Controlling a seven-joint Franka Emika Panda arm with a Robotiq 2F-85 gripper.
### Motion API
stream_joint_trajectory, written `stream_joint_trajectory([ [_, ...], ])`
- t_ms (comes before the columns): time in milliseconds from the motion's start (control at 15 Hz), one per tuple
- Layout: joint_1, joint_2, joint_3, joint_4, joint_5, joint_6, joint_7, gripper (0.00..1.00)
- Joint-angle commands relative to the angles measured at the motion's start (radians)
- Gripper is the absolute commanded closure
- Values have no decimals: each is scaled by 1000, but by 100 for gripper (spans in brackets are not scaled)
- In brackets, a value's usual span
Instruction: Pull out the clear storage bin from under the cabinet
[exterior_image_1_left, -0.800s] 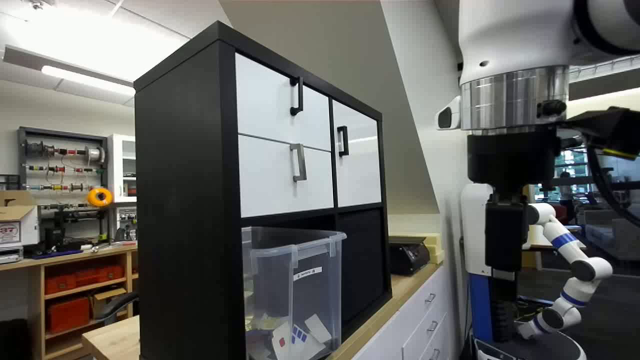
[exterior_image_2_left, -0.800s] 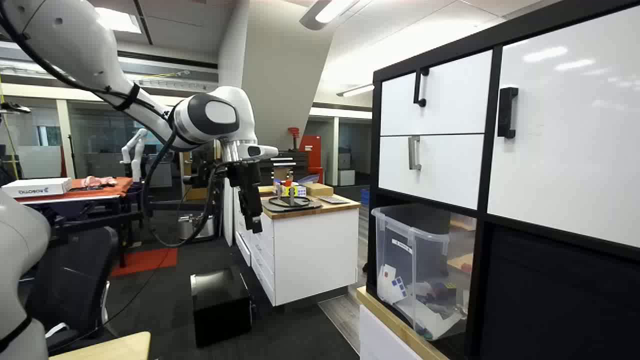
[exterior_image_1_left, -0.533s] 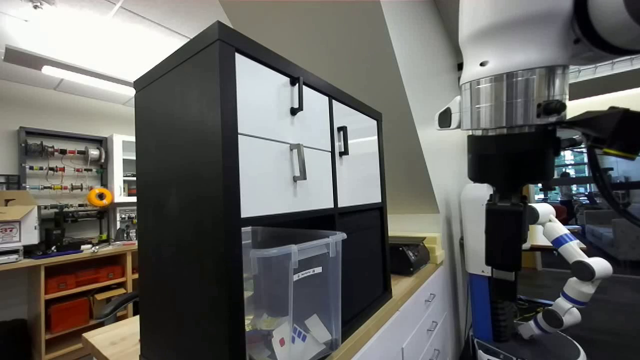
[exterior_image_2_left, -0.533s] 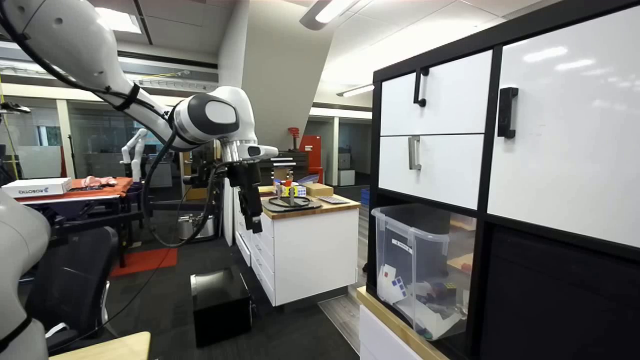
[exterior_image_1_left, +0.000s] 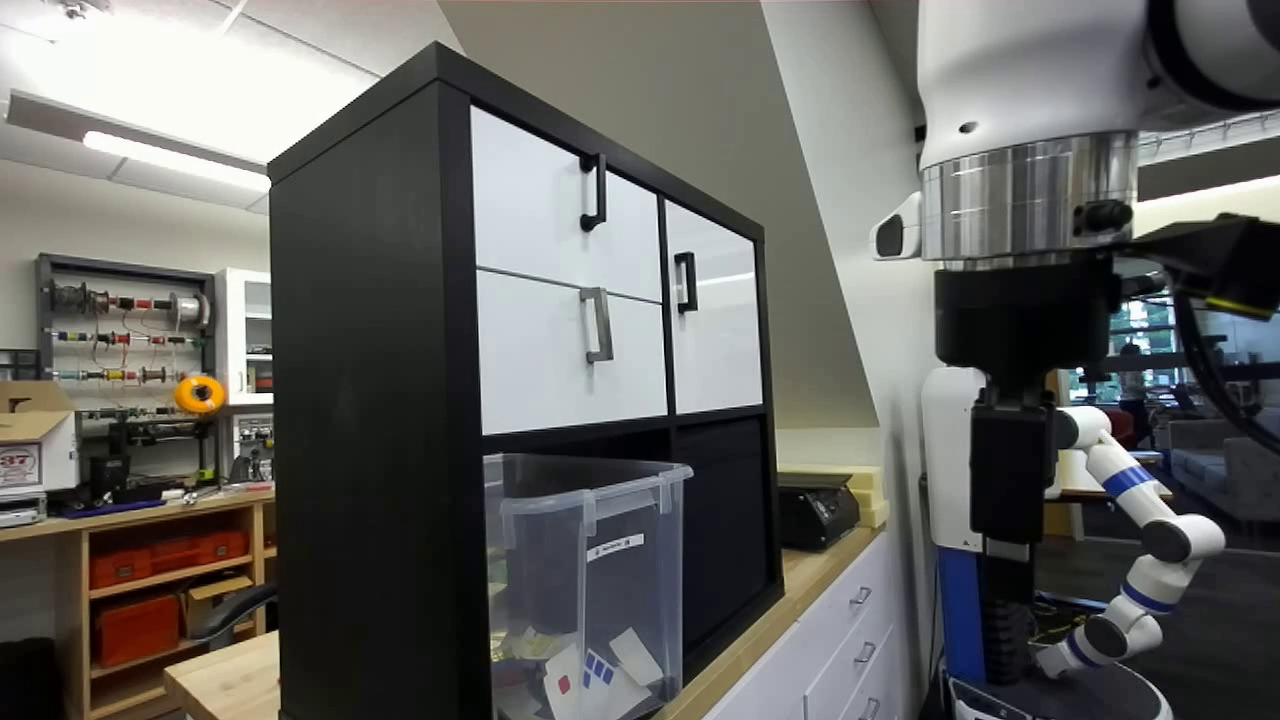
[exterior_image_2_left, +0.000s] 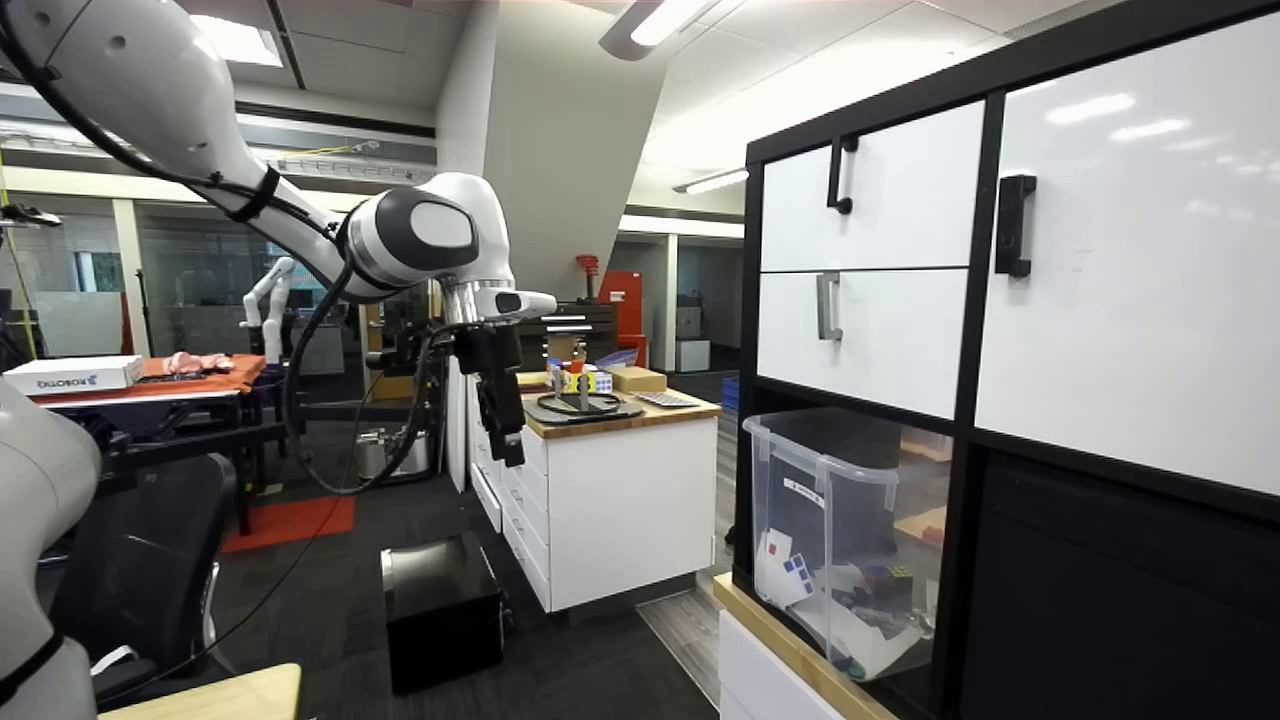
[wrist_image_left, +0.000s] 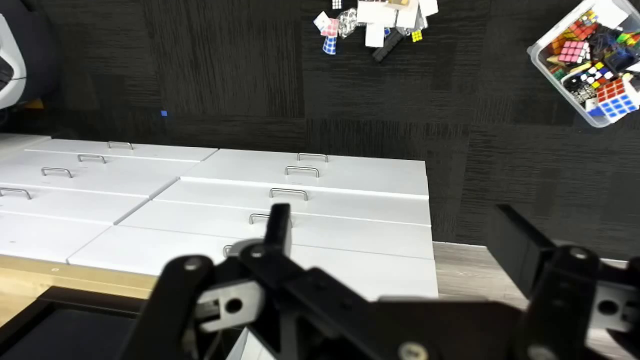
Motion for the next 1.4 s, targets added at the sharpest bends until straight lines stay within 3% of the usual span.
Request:
stream_joint_trajectory([
  [0, 39, 8, -37, 1, -20, -3, 15, 0],
  [267, 42, 6, -50, -2, -9, 4, 0, 0],
  [933, 47, 50, -233, -9, 48, 141, -189, 0],
  [1333, 34, 181, -244, 43, -5, 292, -255, 0],
])
